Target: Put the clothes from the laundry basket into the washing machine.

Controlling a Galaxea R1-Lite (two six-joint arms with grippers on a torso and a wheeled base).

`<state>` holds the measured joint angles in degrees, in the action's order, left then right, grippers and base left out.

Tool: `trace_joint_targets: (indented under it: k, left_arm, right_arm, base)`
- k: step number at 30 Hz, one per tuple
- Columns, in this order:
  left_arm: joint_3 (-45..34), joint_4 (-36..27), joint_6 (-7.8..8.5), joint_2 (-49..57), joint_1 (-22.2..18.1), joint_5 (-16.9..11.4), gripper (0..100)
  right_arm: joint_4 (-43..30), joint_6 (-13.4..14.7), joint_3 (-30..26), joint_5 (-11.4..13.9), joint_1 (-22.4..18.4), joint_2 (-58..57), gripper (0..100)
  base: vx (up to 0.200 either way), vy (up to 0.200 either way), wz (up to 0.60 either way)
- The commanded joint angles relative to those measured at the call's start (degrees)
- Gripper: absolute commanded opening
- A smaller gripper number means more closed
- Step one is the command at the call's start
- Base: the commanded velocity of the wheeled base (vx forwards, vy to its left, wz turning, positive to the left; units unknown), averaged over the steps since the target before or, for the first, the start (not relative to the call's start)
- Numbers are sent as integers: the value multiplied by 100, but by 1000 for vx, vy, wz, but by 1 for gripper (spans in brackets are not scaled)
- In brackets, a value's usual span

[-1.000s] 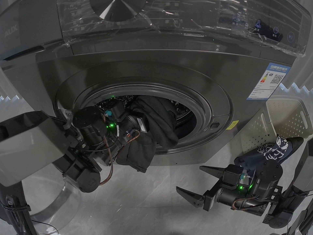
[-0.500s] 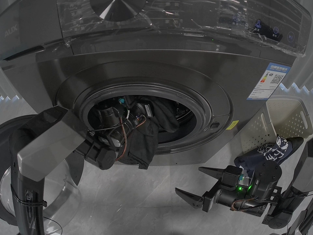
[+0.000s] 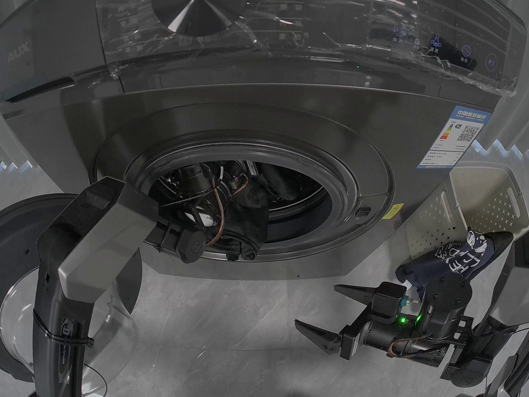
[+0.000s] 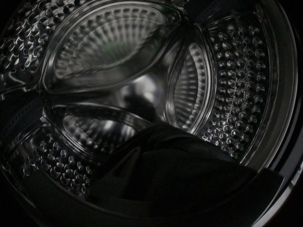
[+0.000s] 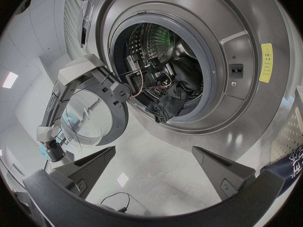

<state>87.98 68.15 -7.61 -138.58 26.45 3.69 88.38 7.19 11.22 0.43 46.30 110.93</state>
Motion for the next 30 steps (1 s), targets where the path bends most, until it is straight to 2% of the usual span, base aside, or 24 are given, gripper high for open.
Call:
trace_joint_targets:
  k: [1,4,8,21,22,30]
  left_arm:
    - [-255,-21,-74,112,53,9,100]
    - [-967,-372,-268,560,97,0,100]
    - [-1459,-943,-408,938,141,-97,100]
    - [-1591,-2148,-373,824,176,-141,100]
    - [-1556,-2200,-373,789,167,-141,0]
    - [-1275,-2262,-391,631,185,-167,0]
  right_arm:
    - [4,1,3,1,2,34,100]
    - [4,1,3,1,2,25,100]
    - [4,1,3,1,11,34,100]
    - [4,1,47,1,2,34,100]
    - [4,1,56,1,2,34,100]
    - [4,10,100,1,2,34,100]
  base:
    - [0,0,0]
    - [0,0,0]
    - [0,0,0]
    - [0,0,0]
    - [0,0,0]
    - [0,0,0]
